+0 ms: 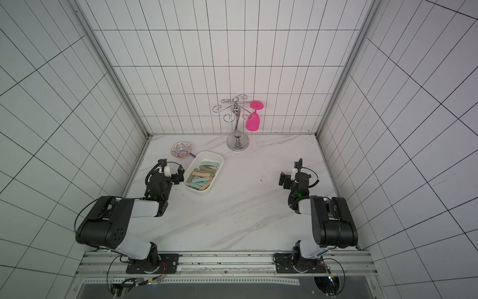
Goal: Take the fruit knife out of the storage box
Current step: Pick up the fruit knife from the storage box.
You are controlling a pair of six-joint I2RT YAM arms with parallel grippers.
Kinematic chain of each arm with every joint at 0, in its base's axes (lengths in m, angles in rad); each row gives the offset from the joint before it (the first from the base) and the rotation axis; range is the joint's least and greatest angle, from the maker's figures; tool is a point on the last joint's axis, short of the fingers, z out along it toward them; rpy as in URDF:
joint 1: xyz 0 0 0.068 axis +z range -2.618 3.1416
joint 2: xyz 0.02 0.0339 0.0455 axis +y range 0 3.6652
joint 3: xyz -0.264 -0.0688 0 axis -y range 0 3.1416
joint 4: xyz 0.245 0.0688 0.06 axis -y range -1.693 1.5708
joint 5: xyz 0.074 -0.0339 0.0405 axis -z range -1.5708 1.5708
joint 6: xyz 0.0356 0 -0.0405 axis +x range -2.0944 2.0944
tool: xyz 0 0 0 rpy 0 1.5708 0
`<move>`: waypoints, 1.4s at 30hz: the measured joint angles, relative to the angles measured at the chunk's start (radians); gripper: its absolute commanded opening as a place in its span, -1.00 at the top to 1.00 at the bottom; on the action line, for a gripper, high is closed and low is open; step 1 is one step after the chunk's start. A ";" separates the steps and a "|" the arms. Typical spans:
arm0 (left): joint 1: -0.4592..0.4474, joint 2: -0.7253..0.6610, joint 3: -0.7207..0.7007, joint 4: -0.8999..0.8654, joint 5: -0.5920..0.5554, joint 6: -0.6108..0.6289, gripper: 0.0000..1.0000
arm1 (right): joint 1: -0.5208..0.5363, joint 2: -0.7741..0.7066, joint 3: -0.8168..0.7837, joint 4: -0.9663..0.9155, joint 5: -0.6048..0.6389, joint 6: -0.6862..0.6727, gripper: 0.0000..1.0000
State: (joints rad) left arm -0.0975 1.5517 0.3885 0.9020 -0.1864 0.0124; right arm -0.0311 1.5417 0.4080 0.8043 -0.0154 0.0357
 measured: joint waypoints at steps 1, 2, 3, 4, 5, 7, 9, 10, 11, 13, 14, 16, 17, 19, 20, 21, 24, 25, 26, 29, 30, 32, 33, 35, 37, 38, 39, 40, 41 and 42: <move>0.000 0.000 0.000 0.000 0.000 0.000 -0.95 | 0.000 0.000 0.000 0.000 0.000 0.000 -0.97; 0.000 0.000 0.000 0.000 0.000 0.000 -0.95 | 0.000 0.000 0.000 0.000 0.000 0.000 -0.97; 0.000 0.000 0.000 0.000 0.000 0.000 -0.95 | 0.000 0.000 0.000 0.000 0.000 0.000 -0.97; 0.000 0.000 0.000 0.000 0.000 0.000 -0.95 | 0.000 0.000 0.000 0.000 0.000 0.000 -0.97; 0.000 0.000 0.000 0.000 0.000 0.000 -0.95 | 0.000 0.000 0.000 0.000 0.000 0.000 -0.97; 0.000 0.000 0.000 0.000 0.000 0.000 -0.95 | 0.000 0.000 0.000 0.000 0.000 0.000 -0.97; 0.000 0.000 0.000 0.000 0.000 0.000 -0.95 | 0.000 0.000 0.000 0.000 0.000 0.000 -0.97; 0.000 0.000 0.000 0.000 0.000 0.000 -0.95 | 0.000 0.000 0.000 0.000 0.000 0.000 -0.97; 0.000 0.000 0.000 0.000 0.000 0.000 -0.95 | 0.000 0.000 0.000 0.000 0.000 0.000 -0.97; 0.000 0.000 0.000 0.000 0.000 0.000 -0.95 | 0.000 0.000 0.000 0.000 0.000 0.000 -0.97; 0.000 0.000 0.000 0.000 0.000 0.000 -0.95 | 0.000 0.000 0.000 0.000 0.000 0.000 -0.97; 0.000 0.000 0.000 0.000 0.000 0.000 -0.95 | 0.000 0.000 0.000 0.000 0.000 0.000 -0.97; 0.000 0.000 0.000 0.000 0.000 0.000 -0.95 | 0.000 0.000 0.000 0.000 0.000 0.000 -0.97; 0.000 0.000 0.000 0.000 0.000 0.000 -0.95 | 0.000 0.000 0.000 0.000 0.000 0.000 -0.97; 0.000 0.000 0.000 0.000 0.000 0.000 -0.95 | 0.000 0.000 0.000 0.000 0.000 0.000 -0.97; 0.000 0.000 0.000 0.000 0.000 0.000 -0.95 | 0.000 0.000 0.000 0.000 0.000 0.000 -0.97; 0.000 0.000 0.000 0.000 -0.002 0.000 -0.95 | 0.000 0.000 0.000 0.000 0.006 0.002 -0.97; 0.000 0.000 0.000 0.000 -0.005 0.000 -0.95 | -0.001 0.000 0.000 0.000 0.011 0.007 -0.97; 0.000 0.000 0.000 -0.001 -0.007 0.000 -0.95 | -0.002 -0.001 0.000 -0.001 0.017 0.010 -0.97; 0.000 -0.009 0.000 -0.008 -0.015 -0.001 -0.96 | -0.011 -0.025 0.001 -0.034 0.029 0.027 -0.97; 0.000 -0.019 0.000 -0.015 -0.021 -0.002 -0.96 | -0.014 -0.043 0.002 -0.055 0.034 0.031 -0.97; 0.000 -0.056 0.000 -0.050 -0.032 -0.005 -0.94 | -0.015 -0.090 0.011 -0.104 0.051 0.038 -0.97; 0.000 -0.084 0.003 -0.078 -0.038 -0.005 -0.94 | -0.015 -0.121 0.020 -0.137 0.063 0.045 -0.97; -0.001 -0.127 0.018 -0.126 -0.045 -0.005 -0.94 | -0.015 -0.179 0.051 -0.213 0.081 0.065 -0.97; -0.016 -0.161 0.048 -0.171 -0.060 0.000 -0.94 | -0.015 -0.234 0.106 -0.312 0.109 0.126 -0.97; -0.026 -0.172 0.063 -0.189 -0.066 0.002 -0.95 | -0.016 -0.251 0.130 -0.353 0.116 0.157 -0.97; -0.040 -0.185 0.082 -0.214 -0.072 0.003 -0.95 | -0.017 -0.270 0.162 -0.404 0.124 0.210 -0.97; -0.050 -0.195 0.099 -0.238 -0.077 0.002 -0.95 | -0.018 -0.284 0.192 -0.460 0.132 0.263 -0.97; -0.058 -0.202 0.114 -0.261 -0.080 -0.002 -0.95 | -0.023 -0.293 0.221 -0.520 0.134 0.317 -0.97; -0.066 -0.212 0.130 -0.289 -0.081 -0.009 -0.95 | -0.030 -0.296 0.247 -0.571 0.129 0.366 -0.97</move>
State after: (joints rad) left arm -0.1638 1.3399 0.5190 0.6132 -0.2676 0.0036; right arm -0.0612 1.2461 0.6552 0.2329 0.1139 0.4019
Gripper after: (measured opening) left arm 0.976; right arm 0.986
